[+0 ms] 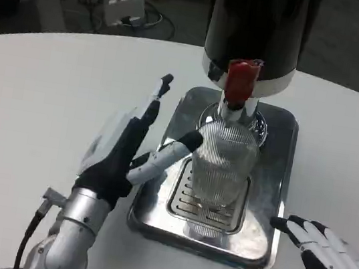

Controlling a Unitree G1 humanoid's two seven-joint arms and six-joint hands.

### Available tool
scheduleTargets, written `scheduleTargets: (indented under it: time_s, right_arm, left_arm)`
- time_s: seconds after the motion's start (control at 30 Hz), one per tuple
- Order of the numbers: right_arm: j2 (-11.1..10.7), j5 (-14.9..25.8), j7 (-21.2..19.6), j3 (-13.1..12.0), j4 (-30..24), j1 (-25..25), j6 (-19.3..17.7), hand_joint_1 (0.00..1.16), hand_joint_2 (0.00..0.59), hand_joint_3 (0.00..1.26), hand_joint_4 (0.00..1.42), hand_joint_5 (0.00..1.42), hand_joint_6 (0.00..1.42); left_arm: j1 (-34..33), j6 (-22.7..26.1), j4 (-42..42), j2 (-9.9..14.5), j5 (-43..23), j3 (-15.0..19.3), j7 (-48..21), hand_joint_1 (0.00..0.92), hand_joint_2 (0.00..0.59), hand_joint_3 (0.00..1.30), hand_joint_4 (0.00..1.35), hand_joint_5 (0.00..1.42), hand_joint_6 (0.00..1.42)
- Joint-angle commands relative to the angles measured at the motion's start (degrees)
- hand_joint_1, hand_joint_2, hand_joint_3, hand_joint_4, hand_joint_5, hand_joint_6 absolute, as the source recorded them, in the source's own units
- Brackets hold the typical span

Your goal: Grasp the cup under the faucet to collect the drink, then remove the cup.

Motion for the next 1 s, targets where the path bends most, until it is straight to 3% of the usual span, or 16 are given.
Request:
scheduleTargets:
  time_s: [0.03,0.1,0.2,0.37,0.57,1.0]
  right_arm:
    - [0.2,-0.9,-0.6,1.6,0.6,-0.1,-0.6,0.62,0.418,0.10,0.04,0.00,0.00]
    - [0.2,-1.2,-0.6,2.1,0.5,-0.5,-0.5,0.62,0.420,0.10,0.04,0.00,0.00]
    - [0.3,-1.3,-0.6,2.1,0.5,-0.7,-0.3,0.63,0.423,0.11,0.04,0.00,0.00]
    - [0.4,-0.3,-1.5,0.4,0.6,0.5,-0.8,0.63,0.425,0.11,0.04,0.00,0.00]
    - [0.6,0.0,-2.1,0.5,0.5,1.2,-1.1,0.63,0.426,0.11,0.04,0.00,0.00]
    - [0.4,0.8,-1.9,-0.4,-0.3,2.1,-1.5,0.63,0.427,0.11,0.04,0.00,0.00]
  left_arm:
    - [5.5,0.0,-10.7,0.9,-5.9,4.8,-2.2,0.000,0.018,0.00,0.00,0.04,0.03]
    - [6.6,1.7,-15.2,0.4,-8.0,6.1,-3.5,0.000,0.022,0.05,0.11,0.11,0.08]
    - [6.7,6.2,-22.8,-0.6,-14.3,7.8,-7.9,0.000,0.047,0.28,0.36,0.31,0.26]
    - [5.5,18.5,-34.0,0.0,-24.2,10.1,-16.0,0.000,0.104,0.55,0.58,0.55,0.52]
    - [3.4,28.6,-41.1,2.4,-29.0,11.4,-23.1,0.000,0.111,0.48,0.55,0.57,0.55]
    - [1.6,36.2,-49.5,2.2,-29.6,11.4,-25.1,0.000,0.107,0.37,0.41,0.49,0.50]
